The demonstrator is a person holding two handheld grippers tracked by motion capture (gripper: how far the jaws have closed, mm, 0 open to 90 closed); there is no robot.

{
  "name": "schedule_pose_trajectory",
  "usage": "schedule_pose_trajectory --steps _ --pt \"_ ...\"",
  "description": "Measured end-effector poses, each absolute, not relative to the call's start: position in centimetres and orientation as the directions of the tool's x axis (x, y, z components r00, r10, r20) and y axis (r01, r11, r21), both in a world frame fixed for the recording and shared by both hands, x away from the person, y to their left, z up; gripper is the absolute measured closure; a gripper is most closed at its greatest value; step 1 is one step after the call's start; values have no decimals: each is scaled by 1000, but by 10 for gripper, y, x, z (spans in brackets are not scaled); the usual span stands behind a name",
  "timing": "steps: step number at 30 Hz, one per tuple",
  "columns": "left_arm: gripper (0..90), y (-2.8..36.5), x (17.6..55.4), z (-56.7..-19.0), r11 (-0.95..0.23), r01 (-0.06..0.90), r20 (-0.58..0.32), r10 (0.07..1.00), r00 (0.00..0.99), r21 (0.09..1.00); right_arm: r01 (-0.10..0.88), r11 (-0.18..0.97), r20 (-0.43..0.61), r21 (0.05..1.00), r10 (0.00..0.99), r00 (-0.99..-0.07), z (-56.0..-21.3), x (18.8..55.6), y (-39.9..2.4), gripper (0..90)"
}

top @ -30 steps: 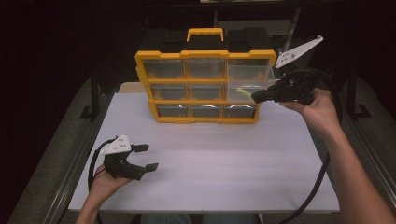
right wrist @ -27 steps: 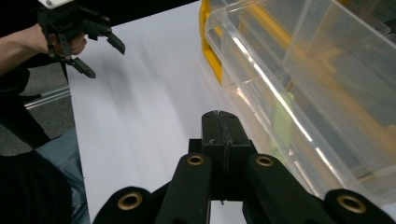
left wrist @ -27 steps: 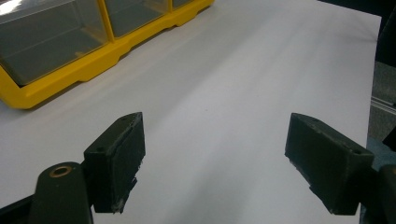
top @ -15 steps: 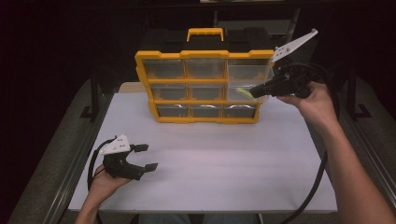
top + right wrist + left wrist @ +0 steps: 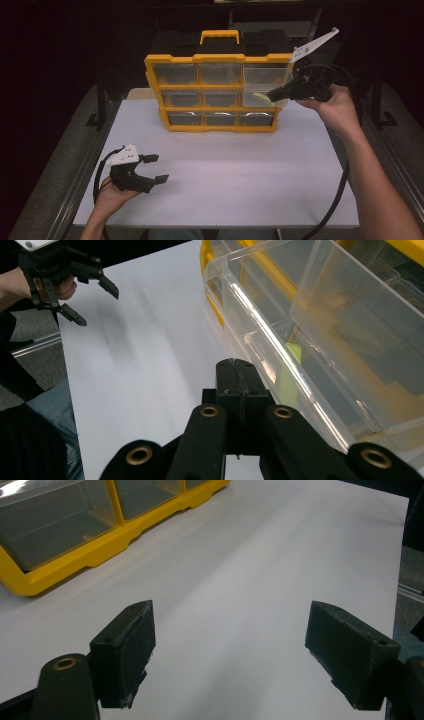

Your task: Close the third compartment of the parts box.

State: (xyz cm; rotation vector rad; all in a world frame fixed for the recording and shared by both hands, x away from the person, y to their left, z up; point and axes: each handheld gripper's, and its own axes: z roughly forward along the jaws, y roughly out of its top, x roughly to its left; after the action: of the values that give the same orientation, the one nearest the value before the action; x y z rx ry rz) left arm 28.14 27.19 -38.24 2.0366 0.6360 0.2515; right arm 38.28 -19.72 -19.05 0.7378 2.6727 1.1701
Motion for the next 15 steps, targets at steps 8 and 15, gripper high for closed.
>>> schedule_pose_trajectory --steps 8,15 --pt "201 272 281 -382 -406 333 -75 533 842 851 377 579 66 722 486 -872 -190 387 -197 890" --pt "201 272 280 -382 -397 343 -87 538 839 852 387 577 72 719 492 -868 -189 390 -195 890"
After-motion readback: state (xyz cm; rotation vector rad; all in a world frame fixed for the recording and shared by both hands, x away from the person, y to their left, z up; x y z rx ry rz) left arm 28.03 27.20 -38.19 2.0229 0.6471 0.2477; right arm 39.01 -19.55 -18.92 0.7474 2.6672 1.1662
